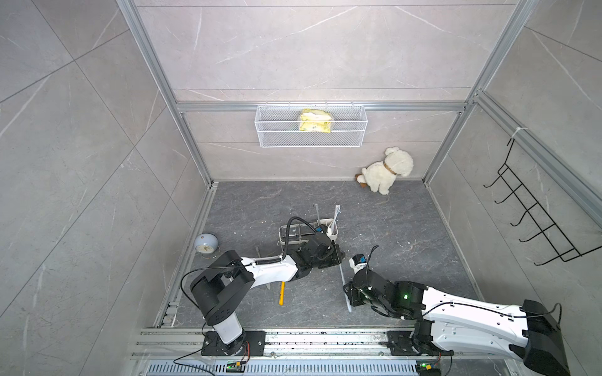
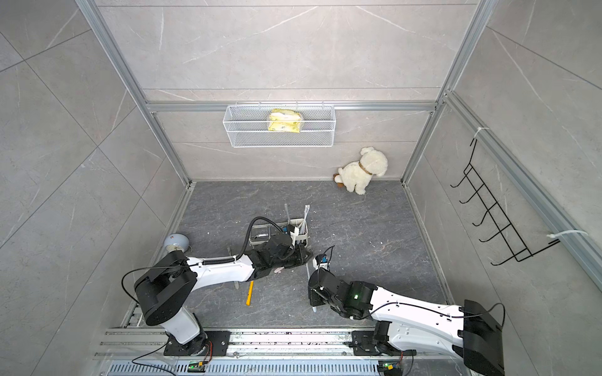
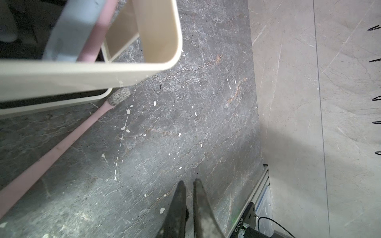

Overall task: Place the toothbrush into the toothbrush holder
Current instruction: Pick up the toothbrush from the center of the board, then place the toothbrush in the toothbrush holder.

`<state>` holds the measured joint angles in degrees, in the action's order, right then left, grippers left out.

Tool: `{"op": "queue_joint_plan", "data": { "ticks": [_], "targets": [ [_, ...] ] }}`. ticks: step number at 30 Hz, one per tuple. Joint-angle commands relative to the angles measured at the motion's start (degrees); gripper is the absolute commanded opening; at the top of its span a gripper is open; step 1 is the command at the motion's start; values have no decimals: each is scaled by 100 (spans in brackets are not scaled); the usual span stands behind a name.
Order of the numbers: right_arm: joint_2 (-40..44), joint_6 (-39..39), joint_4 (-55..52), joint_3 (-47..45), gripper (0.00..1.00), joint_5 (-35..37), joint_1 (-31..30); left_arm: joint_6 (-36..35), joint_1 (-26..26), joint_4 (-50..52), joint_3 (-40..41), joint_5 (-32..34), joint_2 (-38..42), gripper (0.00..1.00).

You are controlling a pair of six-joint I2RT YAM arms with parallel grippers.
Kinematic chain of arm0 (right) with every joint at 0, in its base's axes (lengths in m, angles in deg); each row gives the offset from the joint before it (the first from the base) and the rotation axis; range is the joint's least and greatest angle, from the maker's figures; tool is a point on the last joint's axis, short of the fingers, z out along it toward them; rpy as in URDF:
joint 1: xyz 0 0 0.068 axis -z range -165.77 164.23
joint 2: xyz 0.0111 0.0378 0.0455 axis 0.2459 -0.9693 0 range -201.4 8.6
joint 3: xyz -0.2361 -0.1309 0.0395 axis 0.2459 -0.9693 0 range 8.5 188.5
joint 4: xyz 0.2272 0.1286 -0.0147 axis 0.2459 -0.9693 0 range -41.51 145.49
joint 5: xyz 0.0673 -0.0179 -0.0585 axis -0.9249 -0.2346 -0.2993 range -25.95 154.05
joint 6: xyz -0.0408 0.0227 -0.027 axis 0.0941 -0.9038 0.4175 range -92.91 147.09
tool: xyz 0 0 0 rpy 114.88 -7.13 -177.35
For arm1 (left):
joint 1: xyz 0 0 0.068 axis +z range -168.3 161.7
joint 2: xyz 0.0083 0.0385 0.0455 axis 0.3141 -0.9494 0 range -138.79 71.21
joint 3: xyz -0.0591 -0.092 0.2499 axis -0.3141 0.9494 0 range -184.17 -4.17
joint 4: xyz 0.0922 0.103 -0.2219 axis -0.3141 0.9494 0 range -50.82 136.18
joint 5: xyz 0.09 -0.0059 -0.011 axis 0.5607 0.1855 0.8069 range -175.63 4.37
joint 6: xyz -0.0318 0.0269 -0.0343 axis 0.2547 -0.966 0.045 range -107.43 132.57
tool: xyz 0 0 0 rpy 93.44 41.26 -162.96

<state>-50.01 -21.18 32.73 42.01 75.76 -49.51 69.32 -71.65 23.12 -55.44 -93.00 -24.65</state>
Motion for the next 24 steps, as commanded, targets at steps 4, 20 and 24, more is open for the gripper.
{"op": "queue_joint_plan", "data": {
  "ticks": [4, 20, 24],
  "targets": [
    [829, -38, -518, 173, 58, 455, -11, -1112, -17, 1303, -913, 624, 501, 0],
    [1233, 75, -968, -29, 69, 790, 3, -5623, 623, 759, -3388, 3036, 90, 0],
    [1005, 200, -866, -20, 69, 782, 11, -5849, 793, -496, -3060, 3024, -238, 0]
  ]
}}
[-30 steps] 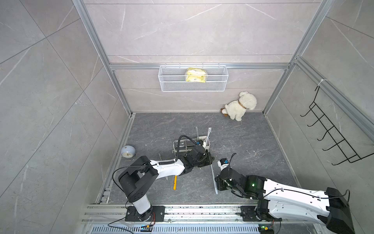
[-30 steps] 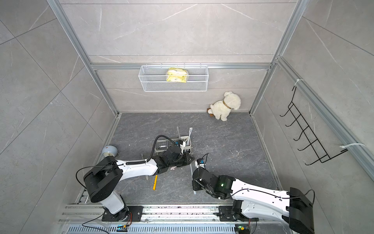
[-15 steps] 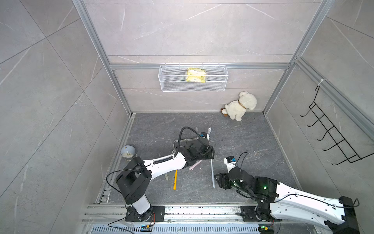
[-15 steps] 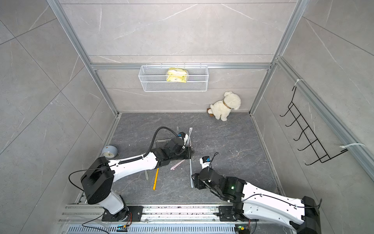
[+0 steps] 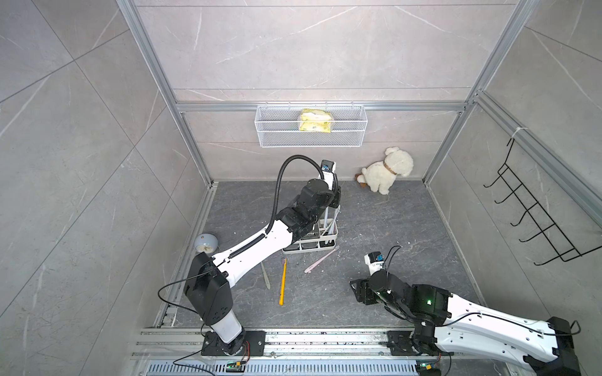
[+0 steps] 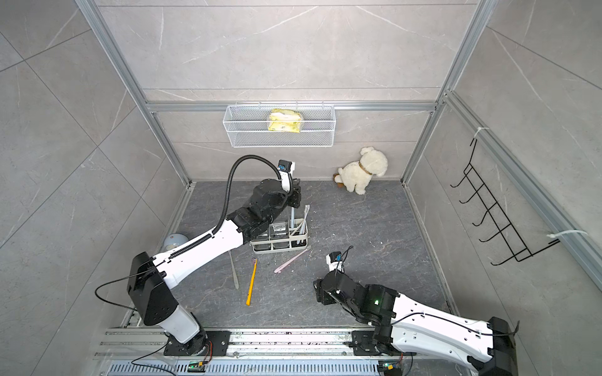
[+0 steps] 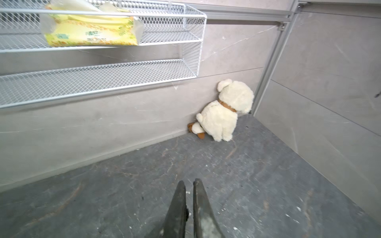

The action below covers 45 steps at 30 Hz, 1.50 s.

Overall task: Place the toothbrush into the toothbrush holder
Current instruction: Place the toothbrush in the toothbrush holder.

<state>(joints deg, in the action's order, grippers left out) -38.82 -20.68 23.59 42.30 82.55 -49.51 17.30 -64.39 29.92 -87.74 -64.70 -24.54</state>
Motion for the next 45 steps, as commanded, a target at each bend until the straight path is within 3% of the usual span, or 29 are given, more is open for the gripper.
{"op": "queue_joint_plan", "data": {
  "ticks": [1, 17, 24, 45],
  "targets": [
    [-188, 181, 80, -40, 69, 86, 13, -653, 103, -1392, 218, 201, -335, 0],
    [-932, 295, 670, -154, 70, -191, 172, -214, 205, -2913, 1254, 254, -612, 0],
    [-1099, 221, 744, -163, 70, -233, 179, -181, 170, -4239, 2061, 572, -655, 0],
    [-1809, 148, 956, 38, 70, -211, 256, -40, 144, -6007, 2864, 814, -1191, 0]
  ]
}}
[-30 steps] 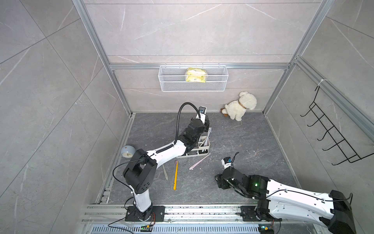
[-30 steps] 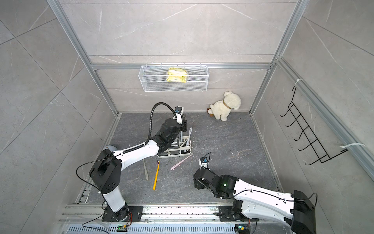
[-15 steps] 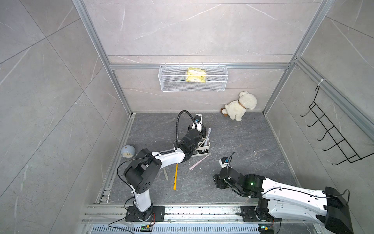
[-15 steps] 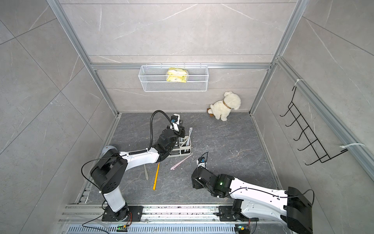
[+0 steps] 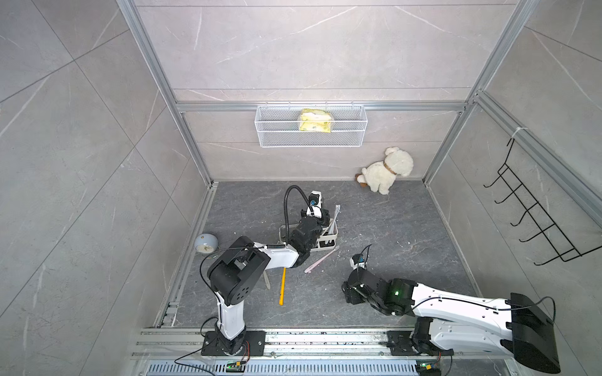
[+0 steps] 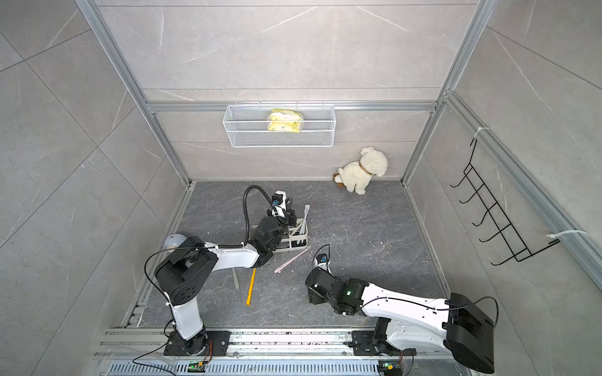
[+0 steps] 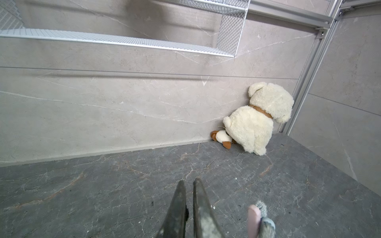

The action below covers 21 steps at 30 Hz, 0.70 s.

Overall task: Place the toothbrush into the toothbrush holder
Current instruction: Place the toothbrush in the toothbrush holder.

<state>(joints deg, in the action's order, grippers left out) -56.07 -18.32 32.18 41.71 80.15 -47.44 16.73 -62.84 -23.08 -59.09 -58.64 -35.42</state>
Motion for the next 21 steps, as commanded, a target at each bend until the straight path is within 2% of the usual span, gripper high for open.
{"op": "queue_joint_plan", "data": {
  "ticks": [1, 5, 10, 16, 21],
  "targets": [
    [-112, -91, 107, 113, 70, 21, 58, -2, -13, -729, 4, 219, -112, 0],
    [-185, -87, 163, 132, 70, -1, 80, -84, -29, -752, 7, 213, -130, 1],
    [-240, -94, 221, 133, 70, -37, 107, -258, -98, -769, -19, 228, -156, 13],
    [-272, -100, 266, 133, 70, -45, 127, -456, -187, -714, -78, 303, -165, 19],
    [-257, -110, 268, 124, 70, -40, 129, -487, -214, -691, -98, 334, -161, 30]
  ]
}}
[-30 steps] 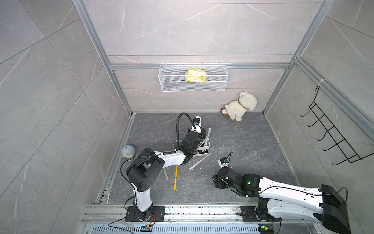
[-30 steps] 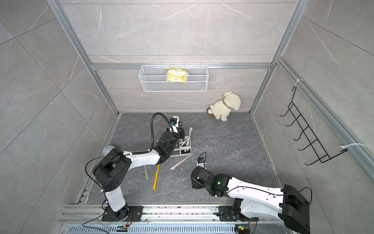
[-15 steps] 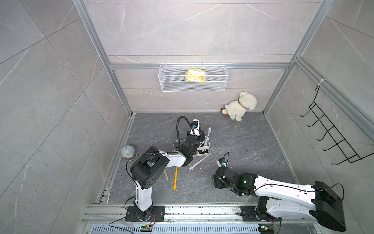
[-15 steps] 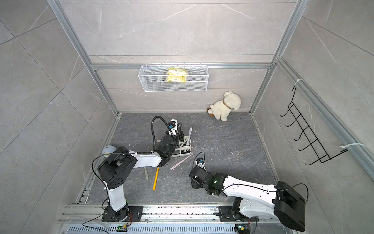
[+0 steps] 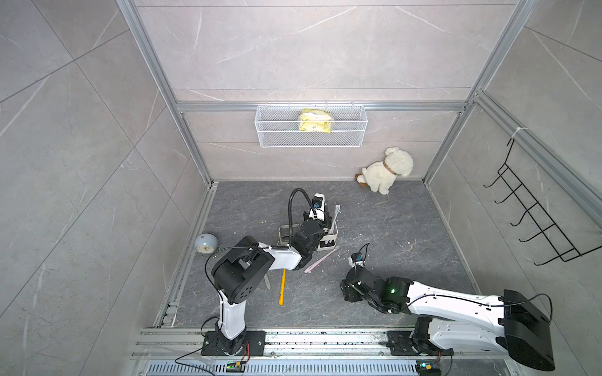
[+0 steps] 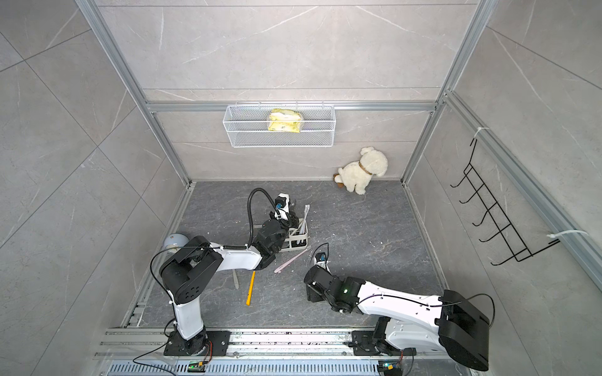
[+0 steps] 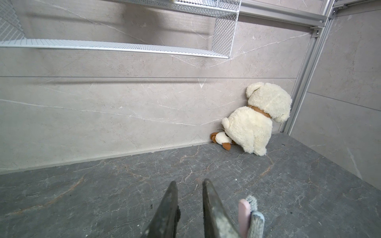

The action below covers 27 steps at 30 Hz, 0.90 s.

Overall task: Place the toothbrush into the toothbrush holder
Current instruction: Place the toothbrush in the toothbrush holder.

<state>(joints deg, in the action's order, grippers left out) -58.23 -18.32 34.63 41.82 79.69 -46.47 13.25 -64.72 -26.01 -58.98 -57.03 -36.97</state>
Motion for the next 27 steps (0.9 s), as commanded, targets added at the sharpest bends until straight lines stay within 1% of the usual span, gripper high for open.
{"op": "queue_joint_plan", "data": {
  "ticks": [1, 3, 7, 10, 14, 17, 19, 23, 25, 27],
  "targets": [
    [-41, -114, 22, 113, 70, 1, 32, -144, -26, -399, -97, 186, -1, 34],
    [-32, -109, 24, 113, 70, 3, 35, -156, -26, -385, -96, 206, 16, 39],
    [-13, -111, 28, 113, 70, 10, 34, -174, -35, -304, -117, 210, 83, 41],
    [2, -117, 28, 122, 70, 9, 50, -190, -56, -141, -157, 216, 177, 45],
    [-5, -218, -94, 236, 71, 12, 58, -204, -113, 271, -177, 362, 514, 56],
    [-49, -416, -422, 465, 76, 5, 88, -165, -117, 1046, -226, 375, 977, 69],
    [-67, -587, -485, 550, 79, -20, 101, -67, -114, 1675, -297, 374, 1310, 75],
    [-228, -1214, -300, 626, 83, -207, 171, 268, -114, 2854, -329, 307, 2011, 78],
    [-614, -1702, -237, 811, 85, -314, 191, 476, -108, 3521, -329, 279, 2413, 78],
    [-1208, -1963, -343, 1221, 86, -392, 191, 668, -114, 4251, -336, 179, 2837, 78]
  ]
}}
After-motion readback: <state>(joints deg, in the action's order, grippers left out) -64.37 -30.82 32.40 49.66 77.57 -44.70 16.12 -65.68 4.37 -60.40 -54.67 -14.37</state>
